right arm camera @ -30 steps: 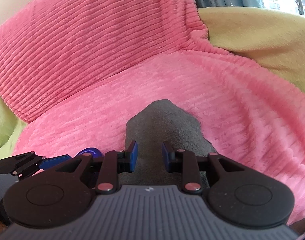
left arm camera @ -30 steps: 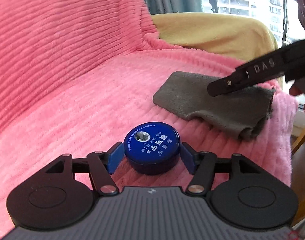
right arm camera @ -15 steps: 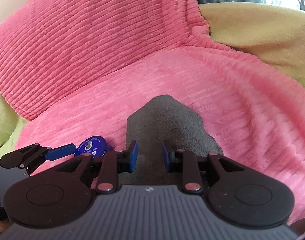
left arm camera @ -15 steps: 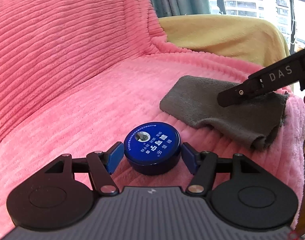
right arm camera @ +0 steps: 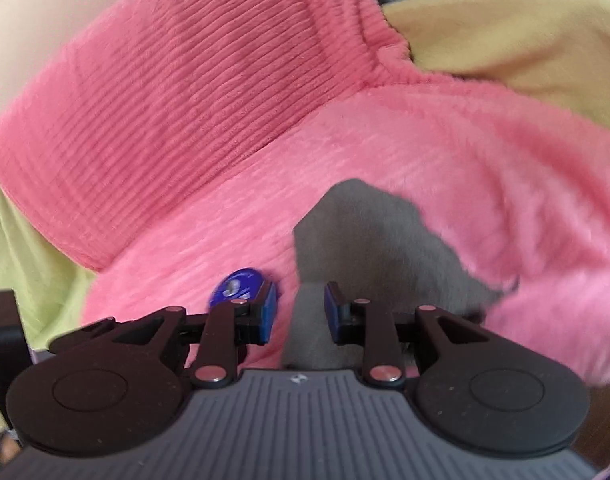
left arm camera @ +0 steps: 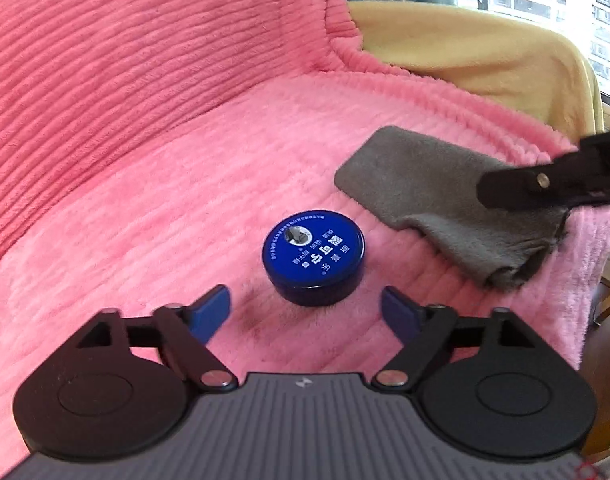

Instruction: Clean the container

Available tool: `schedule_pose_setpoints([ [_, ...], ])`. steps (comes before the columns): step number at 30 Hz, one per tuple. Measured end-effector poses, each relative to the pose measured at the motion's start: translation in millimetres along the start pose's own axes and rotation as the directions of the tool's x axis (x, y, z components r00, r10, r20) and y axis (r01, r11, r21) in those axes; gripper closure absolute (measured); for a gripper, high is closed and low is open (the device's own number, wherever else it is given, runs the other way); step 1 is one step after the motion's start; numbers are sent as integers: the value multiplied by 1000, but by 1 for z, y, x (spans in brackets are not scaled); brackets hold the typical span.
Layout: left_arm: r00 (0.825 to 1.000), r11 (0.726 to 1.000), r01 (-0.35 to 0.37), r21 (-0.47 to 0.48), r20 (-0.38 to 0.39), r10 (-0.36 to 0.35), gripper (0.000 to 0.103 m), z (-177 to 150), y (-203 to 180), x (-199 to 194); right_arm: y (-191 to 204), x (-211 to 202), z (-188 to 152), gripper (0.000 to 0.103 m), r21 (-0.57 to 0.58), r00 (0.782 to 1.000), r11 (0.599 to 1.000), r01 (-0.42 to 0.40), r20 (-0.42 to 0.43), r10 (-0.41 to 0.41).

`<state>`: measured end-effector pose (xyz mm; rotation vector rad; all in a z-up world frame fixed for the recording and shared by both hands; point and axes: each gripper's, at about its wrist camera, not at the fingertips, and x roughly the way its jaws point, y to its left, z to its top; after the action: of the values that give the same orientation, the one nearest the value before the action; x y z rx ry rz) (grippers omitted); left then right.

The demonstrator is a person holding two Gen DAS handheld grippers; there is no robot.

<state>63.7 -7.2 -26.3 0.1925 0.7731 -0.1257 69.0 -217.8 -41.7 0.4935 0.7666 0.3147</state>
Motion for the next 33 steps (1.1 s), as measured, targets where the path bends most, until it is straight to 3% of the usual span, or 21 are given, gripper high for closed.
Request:
schedule_pose_setpoints([
  [6,1000,997,-21,-77,11,22,2,-6,-4,-32,8,-14,-13,78,7,999,999,50,20,-50],
  [13,998,996,-43,-79,40,47,0,-13,-16,-62,18,-30,-28,79,17,993,994,108,44,-108],
  [21,995,992,24,-121,102,-12,1,-28,-15,-88,24,-50,-42,79,9,983,985,175,60,-175],
  [28,998,996,-13,-83,66,18,1,-38,-19,-90,48,-54,-64,79,-101,963,957,271,38,-268],
  [33,998,994,-44,-97,40,48,1,-43,-17,-85,47,-53,-62,79,-109,962,956,273,28,-271],
])
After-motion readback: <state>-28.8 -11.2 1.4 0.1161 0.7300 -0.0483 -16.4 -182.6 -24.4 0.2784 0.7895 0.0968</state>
